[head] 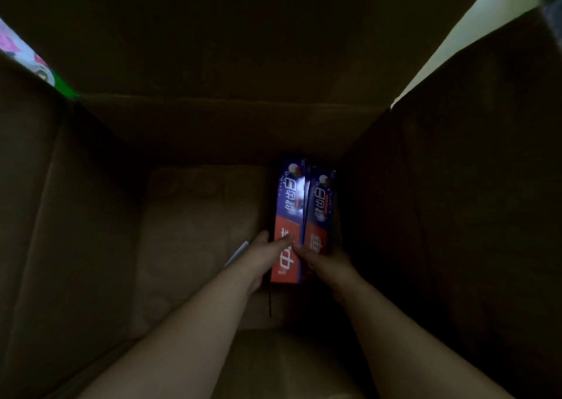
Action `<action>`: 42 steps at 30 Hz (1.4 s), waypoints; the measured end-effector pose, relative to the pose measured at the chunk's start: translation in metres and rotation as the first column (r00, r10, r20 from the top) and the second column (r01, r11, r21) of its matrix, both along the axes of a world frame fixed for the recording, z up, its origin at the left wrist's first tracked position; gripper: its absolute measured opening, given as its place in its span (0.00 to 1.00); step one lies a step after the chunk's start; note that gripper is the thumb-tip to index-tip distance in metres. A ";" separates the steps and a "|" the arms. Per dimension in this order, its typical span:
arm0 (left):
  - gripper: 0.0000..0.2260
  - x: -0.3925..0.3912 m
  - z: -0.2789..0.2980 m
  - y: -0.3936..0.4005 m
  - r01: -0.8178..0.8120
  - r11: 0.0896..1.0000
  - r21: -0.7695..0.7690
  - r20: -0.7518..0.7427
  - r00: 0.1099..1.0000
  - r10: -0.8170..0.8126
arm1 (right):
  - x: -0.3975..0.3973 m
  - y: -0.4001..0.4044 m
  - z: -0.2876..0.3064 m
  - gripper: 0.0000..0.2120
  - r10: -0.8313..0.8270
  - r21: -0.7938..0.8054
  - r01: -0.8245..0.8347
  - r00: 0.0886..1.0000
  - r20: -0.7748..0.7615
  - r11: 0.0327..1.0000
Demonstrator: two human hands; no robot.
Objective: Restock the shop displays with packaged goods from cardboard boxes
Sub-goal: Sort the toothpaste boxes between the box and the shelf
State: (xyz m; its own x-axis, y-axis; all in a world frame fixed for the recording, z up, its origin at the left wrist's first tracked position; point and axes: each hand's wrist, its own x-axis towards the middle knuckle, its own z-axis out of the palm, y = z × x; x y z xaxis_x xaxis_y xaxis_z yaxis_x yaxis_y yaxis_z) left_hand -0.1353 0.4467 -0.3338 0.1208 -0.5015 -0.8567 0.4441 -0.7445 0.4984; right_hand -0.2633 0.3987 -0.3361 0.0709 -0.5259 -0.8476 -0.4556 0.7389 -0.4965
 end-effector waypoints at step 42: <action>0.25 0.046 0.542 0.118 -0.344 0.929 -0.137 -0.123 0.937 0.328 | 0.035 0.075 0.541 0.46 0.290 -0.125 -0.262 0.835 0.467 0.957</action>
State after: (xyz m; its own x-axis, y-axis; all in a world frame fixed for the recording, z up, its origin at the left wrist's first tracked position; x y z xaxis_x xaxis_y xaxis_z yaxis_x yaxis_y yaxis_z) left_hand -0.0897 0.5644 0.2081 0.2258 -0.5723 -0.7884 0.7064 -0.4611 0.5370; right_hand -0.2280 0.4740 0.2046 0.6069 -0.4673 -0.6429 -0.3342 0.5839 -0.7399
